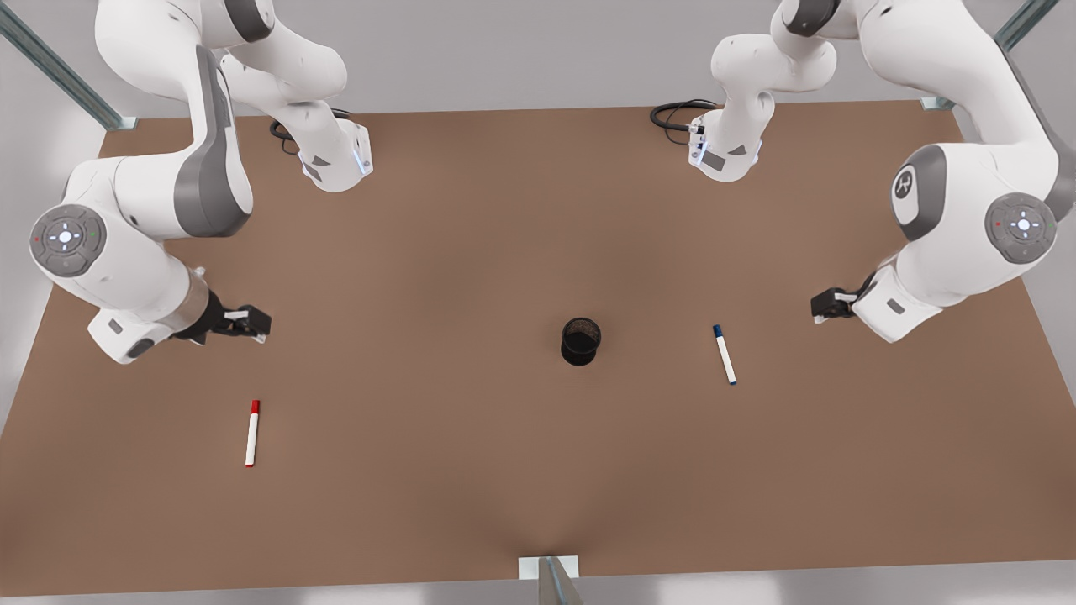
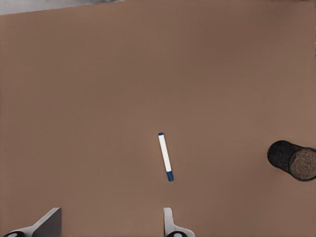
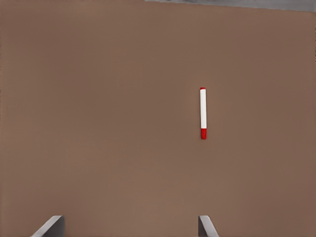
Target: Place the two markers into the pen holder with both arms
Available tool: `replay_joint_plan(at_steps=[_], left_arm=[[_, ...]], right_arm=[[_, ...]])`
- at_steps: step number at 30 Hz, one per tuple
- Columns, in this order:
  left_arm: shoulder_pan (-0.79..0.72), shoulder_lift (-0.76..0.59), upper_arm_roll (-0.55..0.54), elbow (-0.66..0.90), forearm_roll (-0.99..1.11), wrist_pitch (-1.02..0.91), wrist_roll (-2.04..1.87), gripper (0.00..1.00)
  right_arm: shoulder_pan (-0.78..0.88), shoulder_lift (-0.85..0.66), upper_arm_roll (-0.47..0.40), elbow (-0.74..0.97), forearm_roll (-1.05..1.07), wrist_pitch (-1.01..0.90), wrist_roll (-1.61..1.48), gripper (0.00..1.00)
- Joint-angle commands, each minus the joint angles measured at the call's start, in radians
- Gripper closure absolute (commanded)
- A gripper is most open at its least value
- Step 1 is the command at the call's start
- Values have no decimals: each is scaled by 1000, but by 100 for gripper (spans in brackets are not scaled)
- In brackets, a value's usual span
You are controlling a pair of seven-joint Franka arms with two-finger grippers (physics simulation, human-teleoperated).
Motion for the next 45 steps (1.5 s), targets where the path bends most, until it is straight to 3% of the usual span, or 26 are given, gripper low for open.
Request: replay_joint_plan(at_steps=[1,3,6,13,20,22,24,28,29,30,31,33,42,45], left_arm=[[-1,6,-1,0,3,77,18,0],[-45,64,-1,0,4,124,-70,0],[-116,192,-3,-33,-29,302,-605,0],[-114,156,2,-492,-28,797,-803,0],[-102,185,17,-573,-2,799,-464,0],[-91,204,17,-570,53,799,-420,0],[-94,219,17,-564,70,801,-386,0],[-96,264,16,-564,67,840,-391,0],[-94,264,16,-563,66,850,-392,3],[-94,264,14,-559,57,851,-395,14],[-93,271,13,-555,55,854,-395,32],[-91,287,13,-540,29,854,-392,45],[-87,327,13,-521,27,877,-387,52],[-87,340,13,-518,27,891,-387,53]], right_arm=[[-1,-1,0,-2,0,69,41,0],[-3,-3,0,-3,0,69,29,0],[-14,37,-2,-5,2,79,26,0],[-89,260,-11,-3,-6,257,-82,0],[-152,471,-44,12,-27,493,-200,0],[-153,508,-58,18,-27,494,-212,0],[-205,622,-64,153,9,485,-332,0],[-236,617,-54,147,39,409,-398,0],[-236,616,-54,153,39,398,-410,0],[-224,622,-48,194,37,393,-401,0],[-192,649,-63,236,39,385,-381,0],[-189,715,-61,317,39,387,-372,0],[-201,784,-61,283,37,430,-396,1],[-199,784,-60,274,37,430,-392,12]])
